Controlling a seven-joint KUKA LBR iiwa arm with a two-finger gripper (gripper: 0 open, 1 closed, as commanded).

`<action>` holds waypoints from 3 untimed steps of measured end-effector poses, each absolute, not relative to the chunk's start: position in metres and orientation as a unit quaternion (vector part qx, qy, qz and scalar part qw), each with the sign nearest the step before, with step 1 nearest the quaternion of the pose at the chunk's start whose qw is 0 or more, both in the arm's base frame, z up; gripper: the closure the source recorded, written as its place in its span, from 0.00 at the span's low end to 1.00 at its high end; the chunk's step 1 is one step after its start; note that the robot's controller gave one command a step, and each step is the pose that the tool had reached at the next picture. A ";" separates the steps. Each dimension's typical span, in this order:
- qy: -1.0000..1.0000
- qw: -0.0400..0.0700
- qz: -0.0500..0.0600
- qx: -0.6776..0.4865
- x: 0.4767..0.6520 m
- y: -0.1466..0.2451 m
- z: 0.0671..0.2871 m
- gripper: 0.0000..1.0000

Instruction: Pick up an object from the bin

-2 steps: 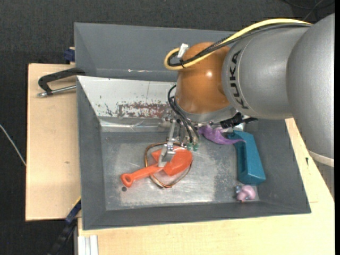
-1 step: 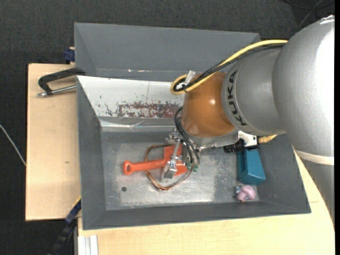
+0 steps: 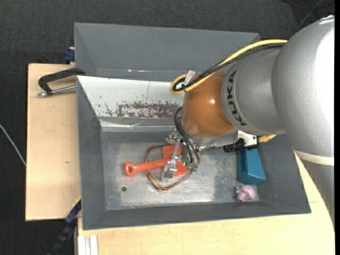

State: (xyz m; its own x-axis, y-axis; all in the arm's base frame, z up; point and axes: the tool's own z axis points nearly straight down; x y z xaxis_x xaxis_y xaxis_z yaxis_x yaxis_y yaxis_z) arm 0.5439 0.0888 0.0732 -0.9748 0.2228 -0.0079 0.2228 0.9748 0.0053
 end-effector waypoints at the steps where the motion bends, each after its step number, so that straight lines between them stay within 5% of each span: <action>1: 0.994 0.004 0.002 0.114 0.545 0.089 0.074 0.00; 2: 0.994 0.004 0.002 0.112 0.547 0.090 0.077 1.00; 3: 0.994 0.004 0.002 0.112 0.546 0.090 0.077 1.00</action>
Offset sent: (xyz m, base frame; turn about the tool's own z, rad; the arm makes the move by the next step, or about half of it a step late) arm 0.0000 0.0000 0.0000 0.0000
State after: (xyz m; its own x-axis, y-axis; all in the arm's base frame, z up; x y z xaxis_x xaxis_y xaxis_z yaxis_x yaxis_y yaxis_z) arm 0.5465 0.0900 0.0765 -0.9748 0.2229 -0.0072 0.2229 0.9748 0.0050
